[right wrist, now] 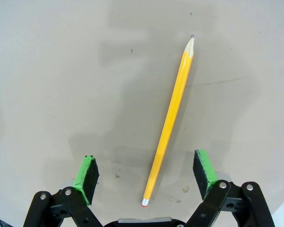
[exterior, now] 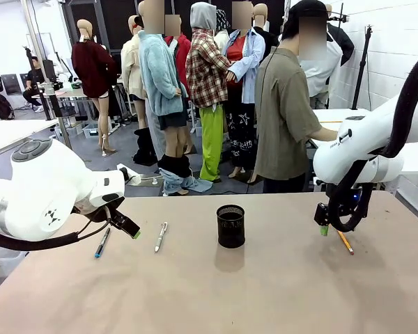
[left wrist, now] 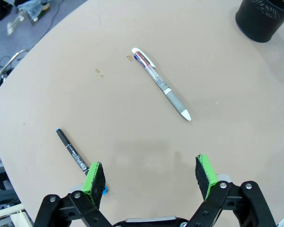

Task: Place the pens into the pen holder.
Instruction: Pick up a writing instrument from the table and place it into the Pen holder.

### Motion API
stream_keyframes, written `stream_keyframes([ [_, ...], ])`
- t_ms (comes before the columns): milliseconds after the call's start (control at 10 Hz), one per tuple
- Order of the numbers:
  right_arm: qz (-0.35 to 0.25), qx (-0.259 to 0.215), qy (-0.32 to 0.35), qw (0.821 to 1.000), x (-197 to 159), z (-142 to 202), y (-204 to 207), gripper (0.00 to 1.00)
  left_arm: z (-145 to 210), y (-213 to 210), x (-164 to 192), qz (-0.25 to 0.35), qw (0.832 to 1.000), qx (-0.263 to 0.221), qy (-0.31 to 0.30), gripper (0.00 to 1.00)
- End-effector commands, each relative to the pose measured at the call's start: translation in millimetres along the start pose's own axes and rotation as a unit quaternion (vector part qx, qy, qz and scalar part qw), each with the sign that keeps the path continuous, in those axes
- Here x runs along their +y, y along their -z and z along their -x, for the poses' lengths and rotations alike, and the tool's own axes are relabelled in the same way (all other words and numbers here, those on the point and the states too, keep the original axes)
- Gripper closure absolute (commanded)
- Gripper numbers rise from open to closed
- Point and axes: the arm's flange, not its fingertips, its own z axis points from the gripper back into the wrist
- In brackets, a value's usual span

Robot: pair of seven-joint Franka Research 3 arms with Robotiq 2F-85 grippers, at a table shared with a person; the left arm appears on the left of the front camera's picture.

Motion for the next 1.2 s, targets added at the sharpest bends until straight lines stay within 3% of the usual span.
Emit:
stream_keyframes([
  [0, 0.007, 0.015, 0.017, 1.000, -3.9, -7.9, 6.6, 0.00, 0.5, -0.5, 1.4, 0.000, 1.000, 0.000, -0.002, 0.00],
  [200, 0.003, 0.023, 0.017, 1.000, -6.1, -9.4, 12.7, 0.00, 0.5, -0.5, 1.4, 0.000, 1.000, 0.000, -0.002, 0.00],
  [300, -0.001, 0.020, 0.012, 1.000, -7.1, -9.4, 13.8, 0.07, 0.5, -0.5, 1.4, 0.000, 1.000, 0.000, -0.002, 0.00],
  [800, -0.010, 0.026, -0.001, 1.000, -8.8, -9.4, 12.4, 1.00, 0.5, -0.5, 1.4, 0.000, 1.000, 0.000, -0.002, 0.00],
  [1100, -0.006, 0.036, -0.021, 0.999, -3.4, -11.5, 12.7, 1.00, 0.5, -0.5, 1.4, 0.000, 1.000, 0.000, -0.002, 0.00],
])
